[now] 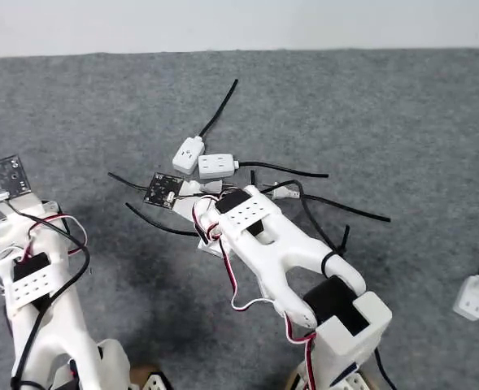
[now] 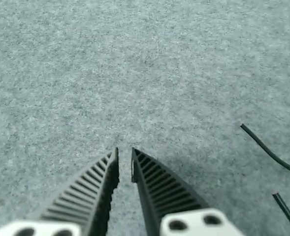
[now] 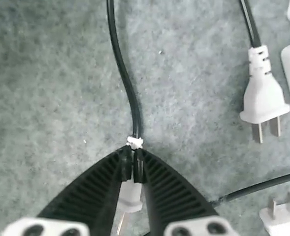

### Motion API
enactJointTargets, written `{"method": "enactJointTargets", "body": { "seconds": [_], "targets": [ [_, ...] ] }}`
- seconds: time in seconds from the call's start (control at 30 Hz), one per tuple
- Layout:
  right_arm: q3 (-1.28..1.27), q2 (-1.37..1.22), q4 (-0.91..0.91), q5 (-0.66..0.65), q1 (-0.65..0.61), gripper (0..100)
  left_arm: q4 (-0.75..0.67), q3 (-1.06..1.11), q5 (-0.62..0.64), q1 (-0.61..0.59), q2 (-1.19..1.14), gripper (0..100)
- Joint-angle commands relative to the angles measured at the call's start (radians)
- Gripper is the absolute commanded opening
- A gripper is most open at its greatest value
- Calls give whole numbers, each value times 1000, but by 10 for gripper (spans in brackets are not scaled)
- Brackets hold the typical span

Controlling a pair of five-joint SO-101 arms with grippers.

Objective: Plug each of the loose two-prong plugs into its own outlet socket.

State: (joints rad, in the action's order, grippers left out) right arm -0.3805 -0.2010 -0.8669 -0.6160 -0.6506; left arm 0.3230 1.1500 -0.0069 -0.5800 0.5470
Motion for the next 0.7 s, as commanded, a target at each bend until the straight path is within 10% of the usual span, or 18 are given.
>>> {"method": "enactJointTargets", "body": {
  "seconds": [0.0,0.4,0.67],
  "targets": [
    [41,12,-16,-14,7,9,11,-41,-17,11,21,45],
    [41,-28,-64,-51,7,9,9,-41,235,233,28,45],
    [60,-56,-71,-74,8,9,143,-61,123,321,61,64]
  ]
}}
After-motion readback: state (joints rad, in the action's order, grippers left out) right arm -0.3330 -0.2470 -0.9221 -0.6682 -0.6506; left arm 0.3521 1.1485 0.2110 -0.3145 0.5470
